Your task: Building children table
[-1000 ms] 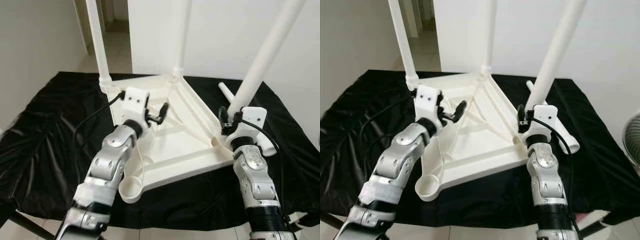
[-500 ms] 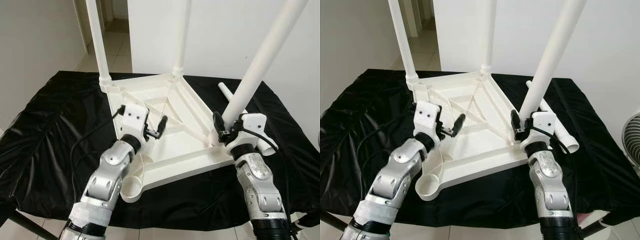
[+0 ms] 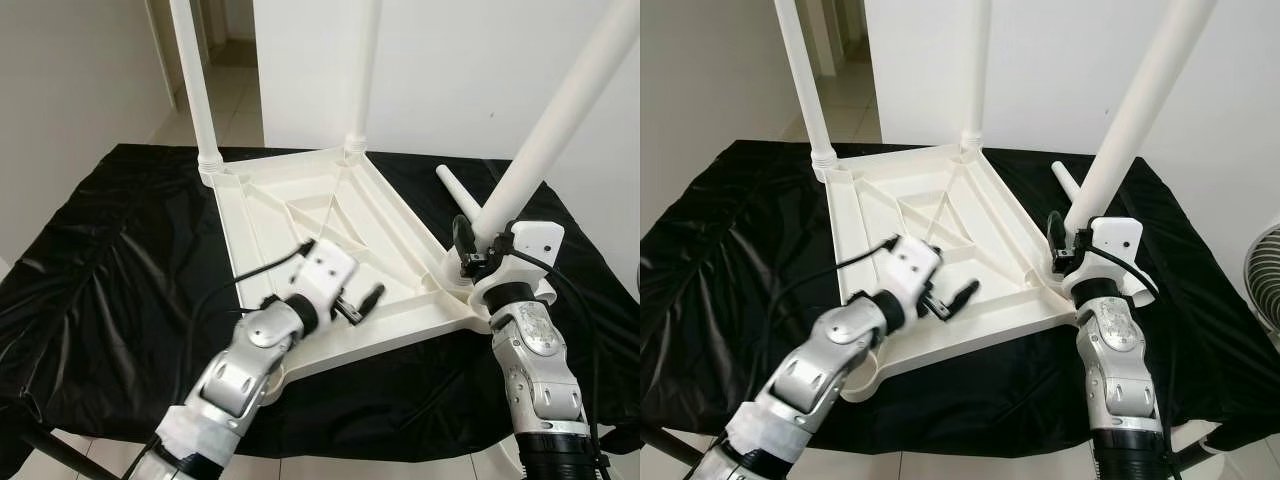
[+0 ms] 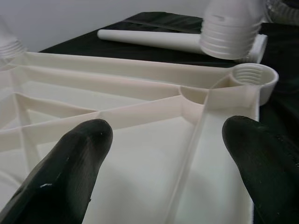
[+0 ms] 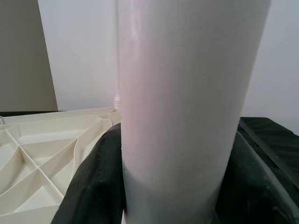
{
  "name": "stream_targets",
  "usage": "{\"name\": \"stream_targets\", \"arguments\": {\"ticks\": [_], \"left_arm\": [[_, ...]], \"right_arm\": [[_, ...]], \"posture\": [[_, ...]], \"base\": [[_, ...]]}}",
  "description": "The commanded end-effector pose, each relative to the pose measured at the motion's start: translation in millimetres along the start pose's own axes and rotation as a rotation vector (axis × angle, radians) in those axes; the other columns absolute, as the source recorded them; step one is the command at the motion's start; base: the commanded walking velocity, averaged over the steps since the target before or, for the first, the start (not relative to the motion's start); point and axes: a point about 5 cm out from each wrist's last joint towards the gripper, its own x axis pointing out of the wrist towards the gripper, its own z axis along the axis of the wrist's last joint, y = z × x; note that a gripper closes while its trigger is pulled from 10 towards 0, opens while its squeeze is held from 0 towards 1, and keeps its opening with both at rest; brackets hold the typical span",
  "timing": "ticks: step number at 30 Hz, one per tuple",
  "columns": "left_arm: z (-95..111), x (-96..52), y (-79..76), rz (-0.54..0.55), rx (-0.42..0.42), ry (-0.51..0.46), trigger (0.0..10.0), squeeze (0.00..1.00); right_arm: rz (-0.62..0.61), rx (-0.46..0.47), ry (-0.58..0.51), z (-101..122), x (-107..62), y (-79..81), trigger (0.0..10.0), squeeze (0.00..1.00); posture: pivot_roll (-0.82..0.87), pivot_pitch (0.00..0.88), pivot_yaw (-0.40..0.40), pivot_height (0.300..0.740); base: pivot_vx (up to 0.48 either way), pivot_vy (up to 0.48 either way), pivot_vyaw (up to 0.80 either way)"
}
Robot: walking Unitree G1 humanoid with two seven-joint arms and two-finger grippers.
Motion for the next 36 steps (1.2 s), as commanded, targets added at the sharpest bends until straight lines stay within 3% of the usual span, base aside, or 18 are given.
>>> {"name": "stream_targets", "arguments": {"ticks": [1, 9, 17, 20, 23, 27, 32, 33, 35, 36], "left_arm": [[-8, 7.3, -10.3, -0.061, -0.011, 0.068, 10.0, 0.0], [-13, 16.7, -33.9, -0.184, -0.001, 0.125, 10.0, 0.0], [-19, 21.0, -54.2, -0.315, 0.074, 0.191, 10.0, 0.0], [-22, 21.5, -55.6, -0.323, 0.087, 0.215, 10.0, 0.0], [-33, 22.9, -55.1, -0.31, 0.093, 0.297, 10.0, 0.0], [-41, 26.5, -44.8, -0.231, 0.045, 0.376, 10.0, 0.0], [-40, 28.9, -36.1, -0.198, 0.045, 0.384, 10.0, 0.0], [-38, 28.5, -33.7, -0.196, 0.044, 0.376, 5.6, 0.0], [-37, 28.3, -32.1, -0.194, 0.042, 0.373, 5.6, 0.0], [-35, 27.0, -30.3, -0.198, 0.043, 0.36, 0.0, 0.0]], "right_arm": [[-0.012, -0.008, -0.02, 3, -0.7, -0.9, 10.0, 0.0], [-0.027, -0.017, -0.017, 3, -5.6, -2.7, 10.0, 0.0], [-0.039, -0.024, -0.015, 2, -6.4, -4.8, 10.0, 0.0], [-0.041, -0.026, -0.015, 2, -6.3, -5.0, 10.0, 0.0], [-0.043, -0.024, -0.017, 3, -5.3, -3.7, 10.0, 0.0], [-0.043, -0.025, -0.016, 2, -5.4, -2.3, 10.0, 0.0], [-0.054, -0.028, -0.016, 2, -5.8, -3.5, 10.0, 0.0], [-0.057, -0.028, -0.017, 2, -5.6, -3.6, 10.0, 0.0], [-0.059, -0.028, -0.017, 2, -5.5, -3.6, 10.0, 0.0], [-0.059, -0.03, -0.018, 2, -5.4, -3.4, 10.0, 0.0]], "posture": [[-0.05, 0.0, 0.05, 0.74], [-0.06, 0.001, 0.065, 0.74], [-0.06, 0.008, 0.071, 0.74], [-0.06, 0.008, 0.071, 0.74], [-0.06, 0.016, 0.075, 0.74], [-0.06, 0.024, 0.081, 0.74], [-0.06, 0.024, 0.081, 0.74], [-0.06, 0.03, 0.083, 0.74], [-0.06, 0.03, 0.083, 0.74], [-0.06, 0.03, 0.083, 0.74]], "base": [[0.0, 0.0, 0.0], [0.0, 0.0, 0.0], [0.0, 0.0, 0.0], [0.0, 0.0, 0.0], [0.0, 0.0, 0.0], [0.0, 0.0, 0.0], [0.0, 0.0, 0.0], [0.0, 0.0, 0.0], [0.0, 0.0, 0.0], [0.0, 0.0, 0.0]]}}
